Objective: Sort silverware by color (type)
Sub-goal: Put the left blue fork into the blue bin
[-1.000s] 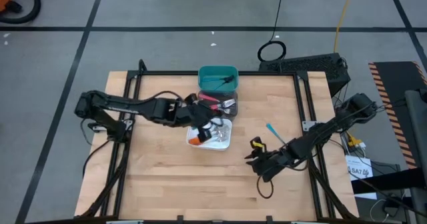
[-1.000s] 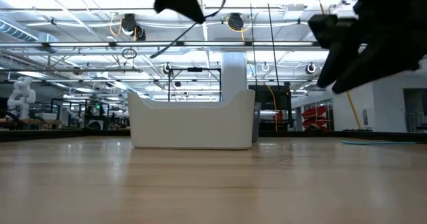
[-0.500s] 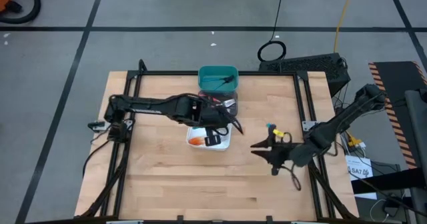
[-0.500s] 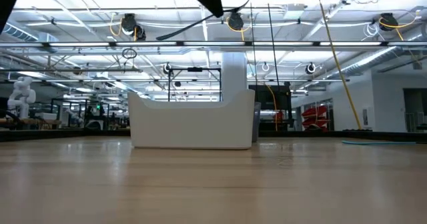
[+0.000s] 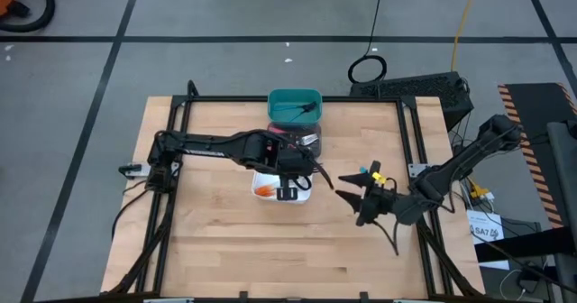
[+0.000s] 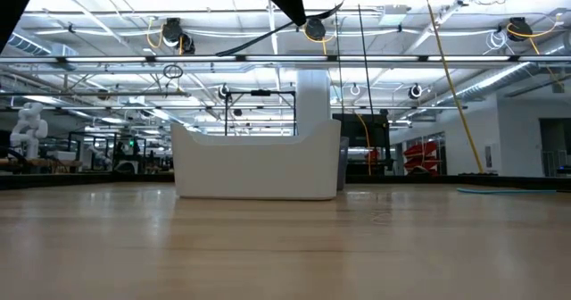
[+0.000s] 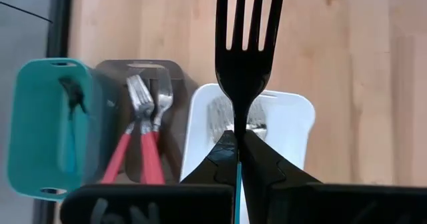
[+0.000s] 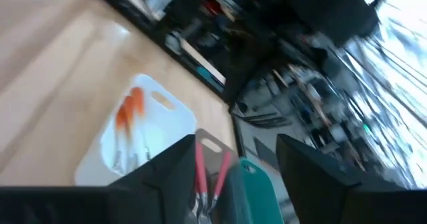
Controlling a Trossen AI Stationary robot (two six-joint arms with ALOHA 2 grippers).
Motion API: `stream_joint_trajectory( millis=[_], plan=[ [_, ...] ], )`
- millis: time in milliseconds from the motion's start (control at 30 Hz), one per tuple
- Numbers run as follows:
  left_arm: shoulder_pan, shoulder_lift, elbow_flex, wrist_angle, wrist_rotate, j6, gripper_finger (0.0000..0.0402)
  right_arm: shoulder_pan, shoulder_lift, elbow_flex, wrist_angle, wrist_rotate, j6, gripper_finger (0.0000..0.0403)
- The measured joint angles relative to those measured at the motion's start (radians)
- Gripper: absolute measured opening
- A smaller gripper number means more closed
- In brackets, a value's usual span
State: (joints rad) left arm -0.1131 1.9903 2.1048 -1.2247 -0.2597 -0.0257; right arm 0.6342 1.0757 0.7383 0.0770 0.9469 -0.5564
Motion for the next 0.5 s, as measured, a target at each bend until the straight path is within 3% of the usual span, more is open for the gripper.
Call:
stream_joint_trajectory(
  millis=[167, 367, 500],
  plan=[
    [-0.01, 0.0, 0.0, -0.005, -0.012, 0.052, 0.0003, -0.005, 0.056, 0.0, 0.088, 0.098, 0.14, 0.0225],
    [-0.045, 0.0, 0.0, -0.004, -0.014, 0.109, 0.0003, 0.001, 0.071, 0.0, 0.085, 0.008, 0.192, 0.022],
    [-0.075, 0.0, 0.0, -0.003, -0.001, 0.091, 0.0003, 0.038, 0.071, 0.0, 0.084, -0.061, 0.088, 0.0214]
  ],
)
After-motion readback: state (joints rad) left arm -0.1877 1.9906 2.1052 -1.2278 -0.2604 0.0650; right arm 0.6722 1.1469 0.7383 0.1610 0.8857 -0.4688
